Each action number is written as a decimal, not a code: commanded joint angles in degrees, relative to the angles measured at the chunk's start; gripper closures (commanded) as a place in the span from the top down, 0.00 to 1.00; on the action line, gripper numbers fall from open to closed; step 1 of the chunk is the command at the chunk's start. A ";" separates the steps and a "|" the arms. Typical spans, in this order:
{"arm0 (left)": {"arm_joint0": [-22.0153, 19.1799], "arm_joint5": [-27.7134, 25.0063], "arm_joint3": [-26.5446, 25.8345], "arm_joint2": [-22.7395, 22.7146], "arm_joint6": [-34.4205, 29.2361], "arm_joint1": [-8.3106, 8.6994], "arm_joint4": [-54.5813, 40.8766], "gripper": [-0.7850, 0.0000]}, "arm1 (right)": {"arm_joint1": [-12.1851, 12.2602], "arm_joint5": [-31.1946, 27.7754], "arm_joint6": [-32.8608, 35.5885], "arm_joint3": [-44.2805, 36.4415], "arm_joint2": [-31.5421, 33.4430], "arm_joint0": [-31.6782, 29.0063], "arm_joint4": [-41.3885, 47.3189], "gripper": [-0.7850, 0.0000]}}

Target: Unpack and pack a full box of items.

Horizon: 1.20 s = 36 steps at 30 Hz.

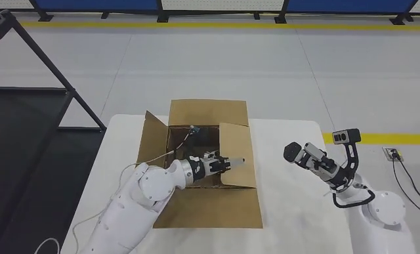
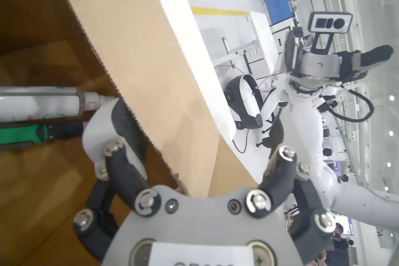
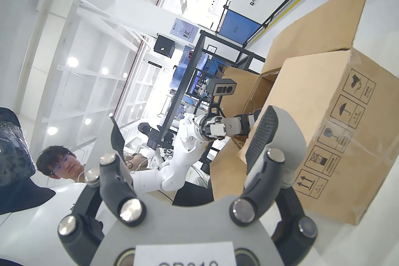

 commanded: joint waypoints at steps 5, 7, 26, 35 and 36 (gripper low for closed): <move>1.85 0.61 -5.94 -2.49 1.29 0.47 1.15 1.00 | 0.57 -0.27 0.73 0.03 -0.90 0.42 1.02 1.00; 1.77 0.60 -6.84 -2.65 1.67 0.41 1.09 1.00 | 0.80 -0.39 1.48 -0.08 -0.99 0.51 1.75 1.00; -11.03 -1.38 2.36 11.95 5.43 -5.96 -5.00 1.00 | 3.55 -3.43 15.15 -3.48 5.79 -7.34 16.33 1.00; -15.62 -2.92 12.55 18.96 7.81 -10.55 -8.24 1.00 | 4.45 -4.11 16.05 -2.40 6.74 -9.75 17.82 1.00; -15.92 -3.21 13.26 19.32 7.92 -10.93 -8.45 1.00 | 4.54 -4.10 16.33 -2.20 6.62 -9.91 17.81 1.00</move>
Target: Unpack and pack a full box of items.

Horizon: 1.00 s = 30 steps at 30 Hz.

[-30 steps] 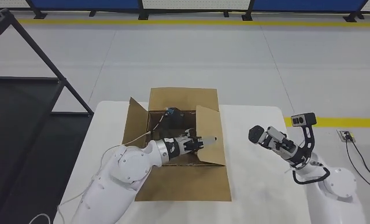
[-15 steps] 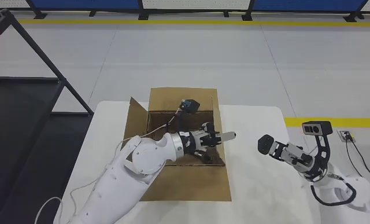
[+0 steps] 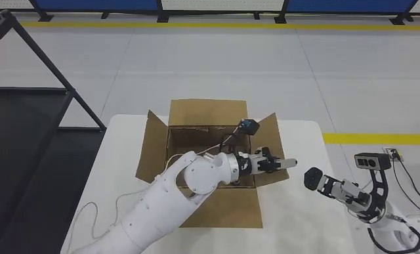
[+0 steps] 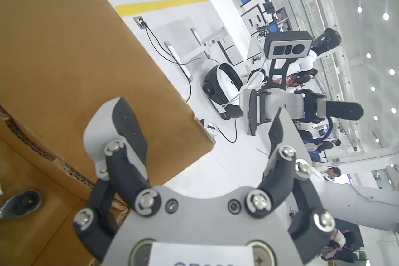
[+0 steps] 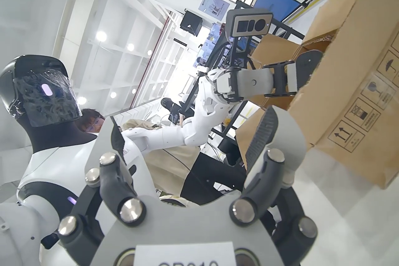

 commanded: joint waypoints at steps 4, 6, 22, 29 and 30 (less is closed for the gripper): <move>-0.67 -1.39 3.33 0.86 0.30 -1.48 -1.07 1.00 | 0.46 0.29 0.39 1.27 -0.93 -0.09 -0.58 1.00; -0.45 -1.91 4.14 0.59 0.20 -1.73 -1.45 1.00 | 0.61 0.21 0.15 1.73 -1.68 0.19 -1.76 1.00; 3.23 -3.02 0.40 -5.79 -3.57 -0.60 0.32 1.00 | 1.61 -1.54 -7.58 1.73 -6.74 2.16 -12.53 1.00; 5.55 -1.88 -2.22 -8.13 -5.18 -0.01 1.41 1.00 | 2.15 -2.63 -7.55 -1.76 -6.35 0.17 -9.54 1.00; 5.73 -1.90 -2.44 -8.29 -4.96 -0.03 1.42 1.00 | 2.21 -2.65 -7.38 -2.44 -6.63 -0.20 -9.49 1.00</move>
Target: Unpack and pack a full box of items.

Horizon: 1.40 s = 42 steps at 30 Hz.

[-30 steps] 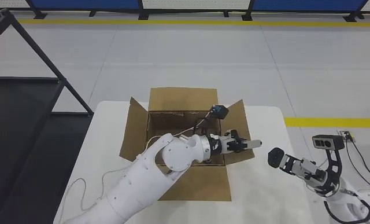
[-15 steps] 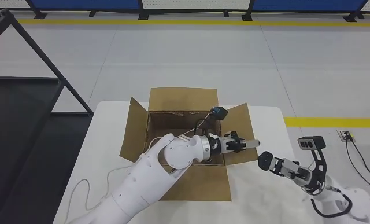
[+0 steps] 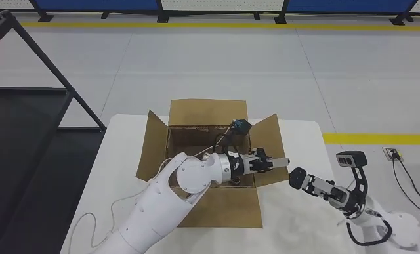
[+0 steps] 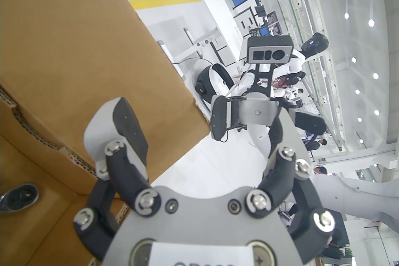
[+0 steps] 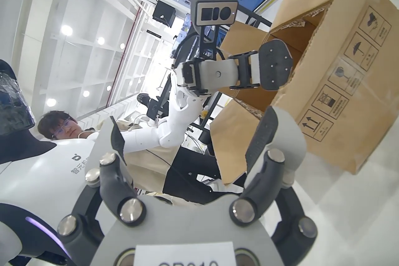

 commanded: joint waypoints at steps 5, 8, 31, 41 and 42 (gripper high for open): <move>1.73 -0.54 -3.12 -2.07 0.32 0.40 1.03 1.00 | 0.34 0.79 -2.44 -1.27 -1.60 0.02 -3.18 1.00; 3.44 -0.19 -5.27 -4.09 0.16 0.96 1.39 1.00 | 0.38 0.13 -3.56 -2.04 -2.53 0.22 -2.42 1.00; -0.03 -4.05 6.23 2.04 2.25 -3.07 -2.68 1.00 | 2.14 -1.38 -0.26 -5.75 0.91 -6.03 5.25 1.00; -1.73 -6.24 10.24 1.98 1.97 -4.31 -3.09 1.00 | 2.60 -0.47 -8.64 -4.52 -0.36 -5.04 -5.76 1.00; -1.72 -6.36 10.33 1.85 2.00 -4.34 -2.87 1.00 | 2.63 -0.22 -10.28 -4.34 -0.52 -4.82 -7.88 1.00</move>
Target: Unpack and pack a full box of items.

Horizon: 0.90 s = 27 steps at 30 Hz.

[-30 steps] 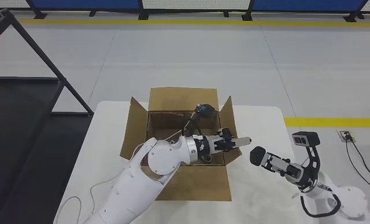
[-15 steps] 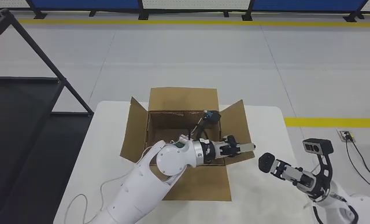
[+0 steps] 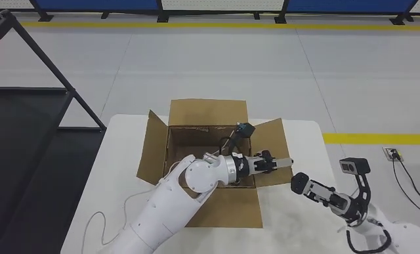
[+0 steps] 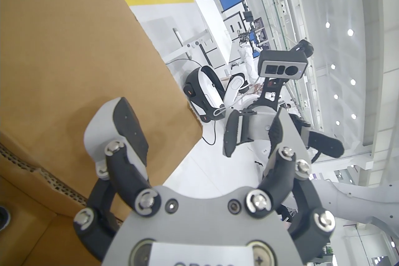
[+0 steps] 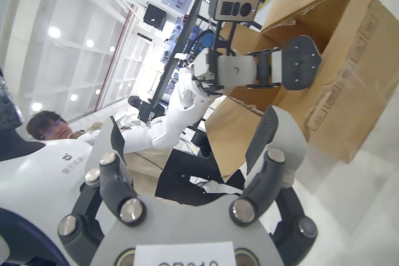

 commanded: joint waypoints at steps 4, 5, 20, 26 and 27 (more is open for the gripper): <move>0.53 -0.38 -0.29 -1.29 -0.65 0.11 0.42 1.00 | 0.13 0.58 -4.33 1.10 -1.61 1.10 -5.14 1.00; 0.65 -0.36 -0.37 -1.47 -0.69 0.11 0.46 1.00 | 0.17 0.52 -4.86 1.22 -1.76 1.21 -5.72 1.00; 11.96 -1.61 -19.10 -12.50 1.95 3.72 8.43 1.00 | 0.01 4.02 -15.08 3.78 -8.52 8.48 -13.29 1.00; 23.32 1.57 -35.69 -22.35 5.99 6.27 15.69 1.00 | -0.53 6.16 -19.51 6.54 -13.44 13.26 -16.38 1.00; 25.21 1.81 -37.82 -24.37 6.35 6.65 16.20 1.00 | -0.54 6.16 -19.74 6.97 -13.66 13.66 -16.38 1.00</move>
